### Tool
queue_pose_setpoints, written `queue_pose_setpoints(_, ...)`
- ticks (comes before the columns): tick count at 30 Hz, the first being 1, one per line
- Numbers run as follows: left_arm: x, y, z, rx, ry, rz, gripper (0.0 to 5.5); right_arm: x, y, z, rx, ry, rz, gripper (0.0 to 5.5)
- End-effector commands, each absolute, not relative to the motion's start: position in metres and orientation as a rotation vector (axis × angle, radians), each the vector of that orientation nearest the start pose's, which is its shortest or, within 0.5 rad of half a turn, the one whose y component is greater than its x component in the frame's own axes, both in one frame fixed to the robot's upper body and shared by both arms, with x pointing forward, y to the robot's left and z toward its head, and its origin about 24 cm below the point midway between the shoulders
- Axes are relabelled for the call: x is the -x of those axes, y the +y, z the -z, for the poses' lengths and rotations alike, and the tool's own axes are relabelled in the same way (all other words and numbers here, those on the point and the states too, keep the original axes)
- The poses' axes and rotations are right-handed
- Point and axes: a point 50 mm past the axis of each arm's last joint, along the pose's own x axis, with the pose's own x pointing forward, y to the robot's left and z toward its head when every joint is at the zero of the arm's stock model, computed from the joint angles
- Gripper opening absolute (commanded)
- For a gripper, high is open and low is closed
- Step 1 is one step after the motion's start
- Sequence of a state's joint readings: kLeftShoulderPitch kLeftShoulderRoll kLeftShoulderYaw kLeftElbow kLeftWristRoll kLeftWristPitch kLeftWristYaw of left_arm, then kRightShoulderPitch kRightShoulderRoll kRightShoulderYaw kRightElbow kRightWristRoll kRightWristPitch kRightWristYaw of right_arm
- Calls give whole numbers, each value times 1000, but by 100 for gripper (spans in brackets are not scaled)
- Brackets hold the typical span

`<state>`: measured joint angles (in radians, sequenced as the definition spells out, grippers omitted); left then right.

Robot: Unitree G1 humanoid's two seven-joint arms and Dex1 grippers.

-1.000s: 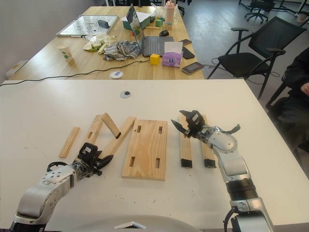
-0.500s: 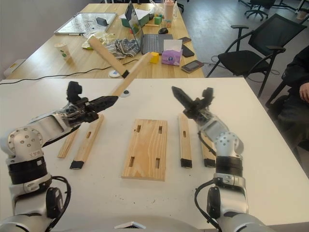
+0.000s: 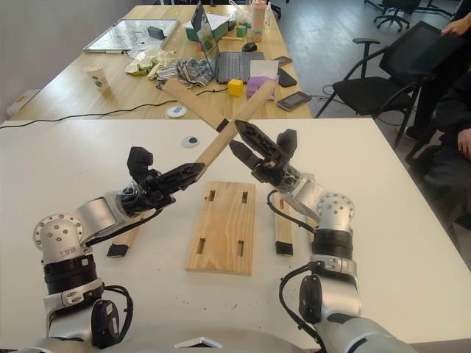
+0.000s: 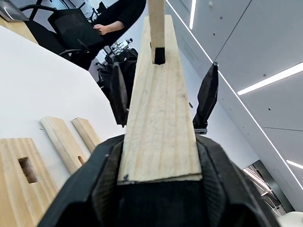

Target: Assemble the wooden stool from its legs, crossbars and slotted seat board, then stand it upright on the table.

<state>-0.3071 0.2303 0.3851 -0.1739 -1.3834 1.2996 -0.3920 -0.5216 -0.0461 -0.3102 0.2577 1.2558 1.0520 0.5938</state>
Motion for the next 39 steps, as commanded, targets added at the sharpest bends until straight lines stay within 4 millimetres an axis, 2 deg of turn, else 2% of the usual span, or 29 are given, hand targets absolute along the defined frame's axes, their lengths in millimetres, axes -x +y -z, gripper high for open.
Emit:
queue_pose_setpoints(1,-242,149,-140,940,368,1107,201,-301,-99,-127,-1311,232,-1165,530)
queue_pose_setpoints(21,-236,148,-143,921,389,1133,201,-300,-104,-128,-1386,220,-1163,214)
queue_pose_setpoints(23,-239,149,-137,866,411,1079,201,-299,-104,-129,-1385,218,-1167,213)
queue_pose_setpoints(24,-239,151,-137,866,406,1072,237,-299,-105,-128,-1371,219,-1164,213)
queue_pose_setpoints(30,-247,159,-127,900,430,1008,321,-300,-106,-127,-1326,214,-1153,211)
queue_pose_setpoints(33,-248,164,-125,909,432,990,367,-310,-111,-124,-1211,164,-1035,211)
queue_pose_setpoints(36,-246,175,-124,874,426,957,417,-321,-130,-133,-1000,3,-978,206)
queue_pose_setpoints(39,-244,202,-122,784,408,906,436,-310,-156,-128,-874,-3,-1047,206)
